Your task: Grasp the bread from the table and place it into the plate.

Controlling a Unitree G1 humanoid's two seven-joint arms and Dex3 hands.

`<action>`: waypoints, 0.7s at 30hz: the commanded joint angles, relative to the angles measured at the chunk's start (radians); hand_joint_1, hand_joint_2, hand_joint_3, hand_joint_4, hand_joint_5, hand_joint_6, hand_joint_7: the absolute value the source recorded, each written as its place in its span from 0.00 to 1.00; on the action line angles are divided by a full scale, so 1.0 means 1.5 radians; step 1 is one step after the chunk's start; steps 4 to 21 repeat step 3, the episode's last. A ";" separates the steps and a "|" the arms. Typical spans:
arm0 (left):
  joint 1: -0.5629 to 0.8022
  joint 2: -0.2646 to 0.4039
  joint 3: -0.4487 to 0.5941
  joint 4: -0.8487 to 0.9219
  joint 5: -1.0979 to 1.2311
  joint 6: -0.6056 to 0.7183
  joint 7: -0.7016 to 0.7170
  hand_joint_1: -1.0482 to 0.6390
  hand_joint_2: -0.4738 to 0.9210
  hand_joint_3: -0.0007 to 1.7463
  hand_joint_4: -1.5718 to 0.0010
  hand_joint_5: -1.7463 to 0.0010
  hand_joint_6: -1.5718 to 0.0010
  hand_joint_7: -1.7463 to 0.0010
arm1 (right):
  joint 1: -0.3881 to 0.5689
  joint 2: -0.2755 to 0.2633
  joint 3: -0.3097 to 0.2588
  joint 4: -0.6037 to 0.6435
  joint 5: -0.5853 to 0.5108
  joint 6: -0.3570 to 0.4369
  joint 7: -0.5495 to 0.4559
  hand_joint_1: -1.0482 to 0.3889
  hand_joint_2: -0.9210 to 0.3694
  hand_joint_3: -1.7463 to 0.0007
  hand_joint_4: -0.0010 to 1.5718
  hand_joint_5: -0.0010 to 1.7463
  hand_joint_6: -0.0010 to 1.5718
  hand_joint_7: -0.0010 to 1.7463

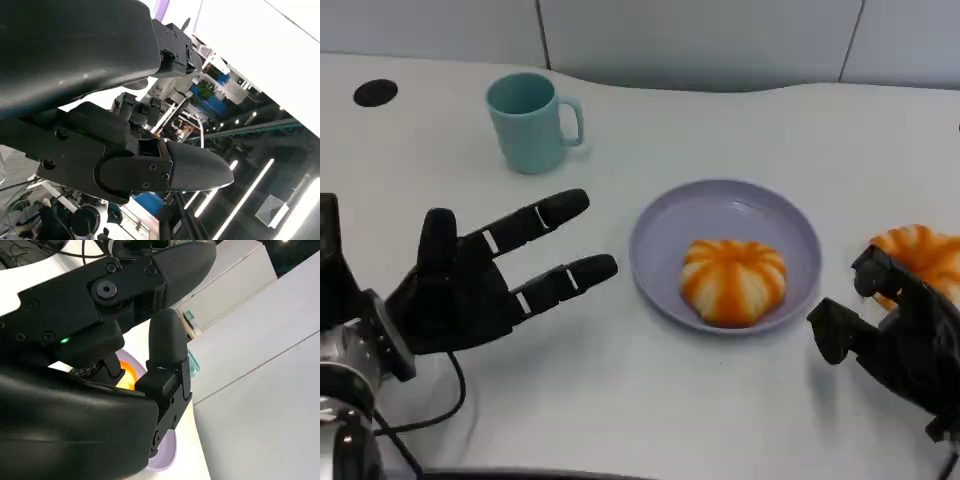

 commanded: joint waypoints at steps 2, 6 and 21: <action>-0.017 0.012 -0.004 0.004 0.022 0.004 0.027 0.00 1.00 0.13 1.00 0.33 0.78 0.56 | -0.002 -0.012 -0.007 0.002 0.001 -0.004 0.003 0.43 0.04 1.00 0.57 1.00 0.41 1.00; -0.019 0.013 -0.005 0.005 0.025 0.012 0.035 0.06 0.98 0.08 0.95 0.23 0.77 0.42 | -0.003 -0.011 -0.008 0.003 0.001 -0.005 0.003 0.44 0.04 1.00 0.57 1.00 0.41 1.00; -0.019 0.013 -0.005 0.005 0.025 0.012 0.035 0.06 0.98 0.08 0.95 0.23 0.77 0.42 | -0.003 -0.011 -0.008 0.003 0.001 -0.005 0.003 0.44 0.04 1.00 0.57 1.00 0.41 1.00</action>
